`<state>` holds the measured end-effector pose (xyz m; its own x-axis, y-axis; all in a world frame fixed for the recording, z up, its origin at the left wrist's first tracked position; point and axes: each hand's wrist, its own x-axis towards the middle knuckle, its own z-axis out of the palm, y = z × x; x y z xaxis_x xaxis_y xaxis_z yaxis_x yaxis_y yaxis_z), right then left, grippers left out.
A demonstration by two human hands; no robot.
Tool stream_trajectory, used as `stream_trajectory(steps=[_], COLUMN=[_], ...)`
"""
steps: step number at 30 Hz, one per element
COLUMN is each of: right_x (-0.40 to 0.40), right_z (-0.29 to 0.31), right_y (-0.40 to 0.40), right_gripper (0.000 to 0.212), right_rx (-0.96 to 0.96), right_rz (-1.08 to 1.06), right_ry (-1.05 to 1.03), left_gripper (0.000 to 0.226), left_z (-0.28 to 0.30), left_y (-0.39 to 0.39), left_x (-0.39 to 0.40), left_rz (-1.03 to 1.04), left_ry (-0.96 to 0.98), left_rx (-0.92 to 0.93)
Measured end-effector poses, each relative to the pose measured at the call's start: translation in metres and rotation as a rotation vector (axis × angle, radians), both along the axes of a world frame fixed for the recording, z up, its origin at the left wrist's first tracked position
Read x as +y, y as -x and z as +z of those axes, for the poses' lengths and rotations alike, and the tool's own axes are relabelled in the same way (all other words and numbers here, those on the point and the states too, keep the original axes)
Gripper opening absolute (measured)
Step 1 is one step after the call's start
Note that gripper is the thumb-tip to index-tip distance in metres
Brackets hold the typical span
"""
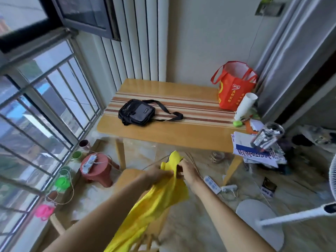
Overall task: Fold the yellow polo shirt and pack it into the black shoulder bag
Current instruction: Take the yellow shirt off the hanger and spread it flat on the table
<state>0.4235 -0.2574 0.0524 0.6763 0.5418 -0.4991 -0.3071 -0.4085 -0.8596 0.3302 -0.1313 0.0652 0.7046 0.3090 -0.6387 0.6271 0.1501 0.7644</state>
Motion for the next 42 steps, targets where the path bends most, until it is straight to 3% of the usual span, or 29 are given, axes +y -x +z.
stream_trajectory(steps=[3,5,8,10,12,15,18,20,23,26,29,33,37,42], right_x=[-0.024,-0.037,-0.059,-0.072,-0.082,-0.086,-0.079,-0.075,-0.065,-0.052,-0.038,-0.024,-0.012,0.026], right_z=[-0.002,-0.007,-0.015,-0.013,-0.015,-0.008,-0.014,-0.018,-0.005,-0.006,0.004,0.014,0.004,-0.020], right_y=[-0.018,-0.029,-0.054,-0.068,-0.081,-0.087,-0.098,-0.110,-0.130,-0.154,-0.171,-0.198,-0.223,-0.243], right_gripper=[0.055,0.071,0.043,0.019,0.024,0.038,0.049,0.053,0.072,0.078,0.066,0.025,0.019,0.009], right_rx=[0.031,-0.037,-0.073,-0.139,-0.169,-0.022,0.027,0.037,-0.067,-0.448,-0.685,-0.574,-0.707,-0.801], right_rz=[0.063,0.078,0.103,0.156,0.162,0.199,0.220,0.254,0.428,0.531,0.400,0.327,0.291,0.298], right_ry=[0.018,0.061,0.170,0.283,0.349,0.363,0.275,0.249,0.377,0.560,0.547,0.369,0.310,0.302], left_gripper=[0.018,0.024,0.036,0.035,0.029,0.043,0.073,0.088,0.075,0.018,0.029,0.013,0.026,0.020], left_z=[0.000,0.005,0.007,0.005,-0.001,-0.011,-0.019,-0.026,-0.039,-0.040,-0.029,-0.014,-0.018,-0.030], left_y=[-0.016,-0.020,-0.025,-0.031,-0.035,-0.042,-0.055,-0.057,-0.060,-0.083,-0.118,-0.154,-0.170,-0.170], left_x=[-0.029,-0.035,-0.034,-0.022,-0.009,0.006,0.011,0.017,0.037,0.059,0.072,0.083,0.103,0.118], left_rz=[0.098,0.030,-0.125,-0.177,-0.159,-0.144,-0.433,-0.631,-0.893,-0.662,-0.417,-0.114,-0.121,-0.148], left_ry=[-0.126,-0.102,-0.038,-0.212,-0.473,-0.631,-0.732,-0.690,-0.680,-0.635,-0.749,-0.938,-1.009,-0.971], left_rx=[-0.041,-0.115,-0.063,0.062,0.180,0.236,0.432,0.625,0.762,0.539,0.214,-0.078,-0.164,-0.003])
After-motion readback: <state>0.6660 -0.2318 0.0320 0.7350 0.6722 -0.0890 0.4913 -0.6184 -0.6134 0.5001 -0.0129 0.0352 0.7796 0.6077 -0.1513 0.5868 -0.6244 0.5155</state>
